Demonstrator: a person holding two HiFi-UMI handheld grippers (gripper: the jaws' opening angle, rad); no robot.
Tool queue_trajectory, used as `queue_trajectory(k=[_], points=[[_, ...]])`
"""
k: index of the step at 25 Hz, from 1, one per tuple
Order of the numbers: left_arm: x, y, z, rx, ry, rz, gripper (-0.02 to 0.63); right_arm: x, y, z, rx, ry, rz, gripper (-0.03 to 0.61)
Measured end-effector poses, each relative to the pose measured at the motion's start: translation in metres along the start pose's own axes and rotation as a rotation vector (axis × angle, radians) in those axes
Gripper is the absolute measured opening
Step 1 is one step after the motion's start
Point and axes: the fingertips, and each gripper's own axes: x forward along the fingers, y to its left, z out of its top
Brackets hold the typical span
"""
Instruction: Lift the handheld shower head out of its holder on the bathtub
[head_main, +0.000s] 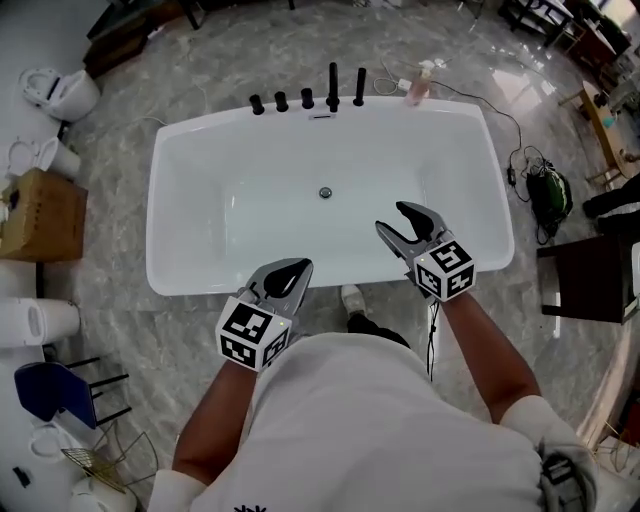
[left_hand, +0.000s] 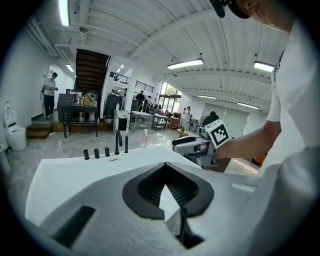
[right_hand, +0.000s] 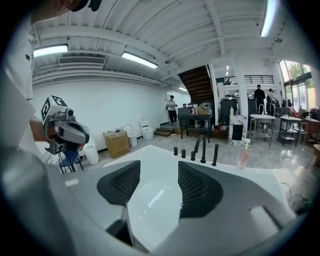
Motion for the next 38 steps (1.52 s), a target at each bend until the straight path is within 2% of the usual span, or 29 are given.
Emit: queue_trajectory(k=[8,17,30,38], points=[[0.067,0.019,0.026,-0.016,0.04,0.062,0.006,0.061,-0.096,0.005,-0.01,0.021,0.044,0.244],[0.136,0.033,0.038,-0.016,0.102,0.063,0.006,0.143,-0.192,-0.012,-0.008,0.071,0.042,0.239],[0.185,0.068,0.03,-0.022,0.175,0.048,0.006,0.269,-0.309,-0.049,-0.005,0.156,-0.042,0.224],[0.204,0.087,0.019,-0.055,0.182,0.039,0.007,0.346,-0.366,-0.05,-0.001,0.156,-0.101,0.221]])
